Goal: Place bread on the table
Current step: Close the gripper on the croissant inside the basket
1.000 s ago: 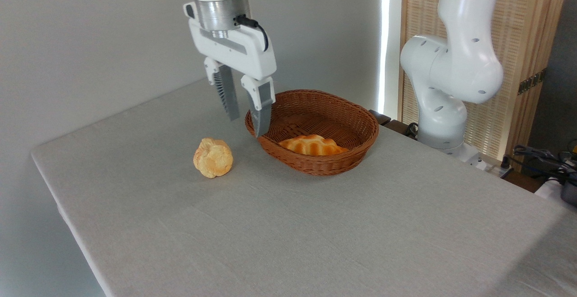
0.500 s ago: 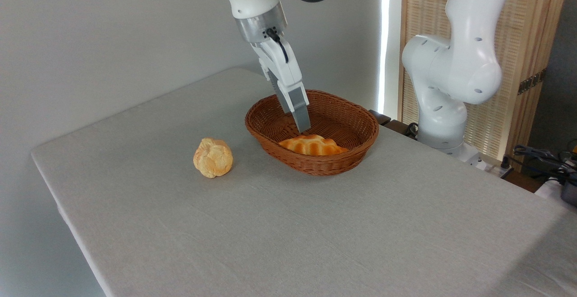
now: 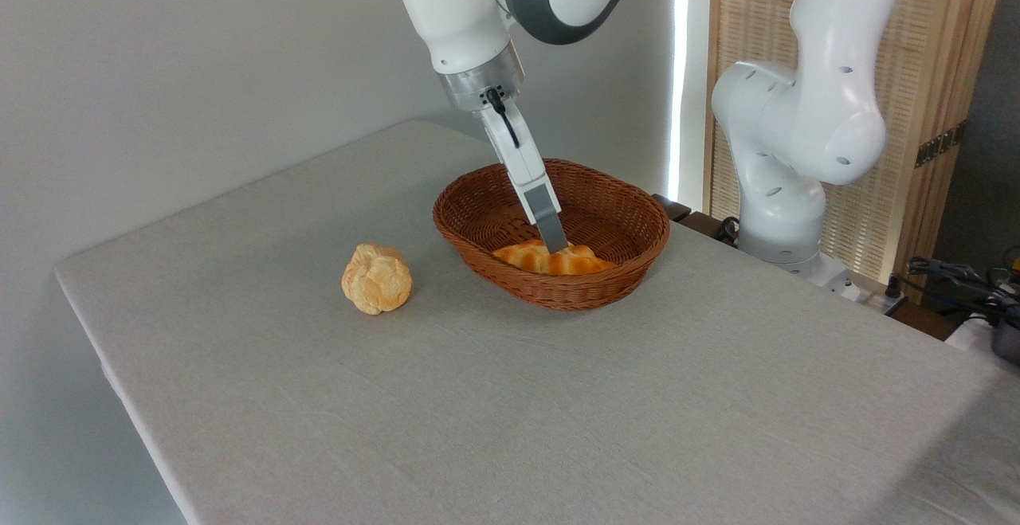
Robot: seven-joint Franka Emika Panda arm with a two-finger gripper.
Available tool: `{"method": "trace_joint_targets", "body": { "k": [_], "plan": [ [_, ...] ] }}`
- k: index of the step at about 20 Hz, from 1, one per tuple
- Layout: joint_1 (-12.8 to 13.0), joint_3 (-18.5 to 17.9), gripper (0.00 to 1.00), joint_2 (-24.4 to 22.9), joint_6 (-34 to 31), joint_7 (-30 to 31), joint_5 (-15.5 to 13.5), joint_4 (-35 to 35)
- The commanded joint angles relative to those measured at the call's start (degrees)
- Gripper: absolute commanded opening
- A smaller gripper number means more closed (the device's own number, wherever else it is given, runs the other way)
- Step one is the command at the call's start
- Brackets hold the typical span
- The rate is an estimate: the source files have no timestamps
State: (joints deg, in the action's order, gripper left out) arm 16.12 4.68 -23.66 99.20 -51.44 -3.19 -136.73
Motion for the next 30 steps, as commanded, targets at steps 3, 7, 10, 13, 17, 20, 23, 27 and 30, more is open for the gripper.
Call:
{"method": "trace_joint_targets", "body": {
  "k": [3, 7, 10, 13, 17, 20, 23, 27, 30],
  "plan": [
    [0.0, 0.1, 1.0, -0.2, 5.5, -0.9, 2.9, -3.4],
    [-0.1, 1.4, 1.0, 1.5, 6.4, -0.9, 3.0, -3.4],
    [-0.1, 2.1, 1.0, 2.2, 6.6, -0.7, 3.0, -3.4],
    [-0.2, 4.1, 1.0, 3.3, 6.6, -0.6, 3.0, -3.4],
    [-0.1, 4.4, 0.78, 4.4, 6.7, -0.6, 3.0, -3.4],
    [-0.2, 4.6, 0.39, 4.7, 6.7, -0.8, 3.0, -3.4],
    [-0.2, 4.6, 0.38, 4.7, 6.7, -0.8, 3.0, -3.4],
    [-0.2, 4.6, 0.38, 4.6, 6.6, -0.8, 3.0, -3.3],
    [-0.2, 4.6, 0.39, 4.6, 6.5, -0.8, 3.0, -3.4]
  ]
}}
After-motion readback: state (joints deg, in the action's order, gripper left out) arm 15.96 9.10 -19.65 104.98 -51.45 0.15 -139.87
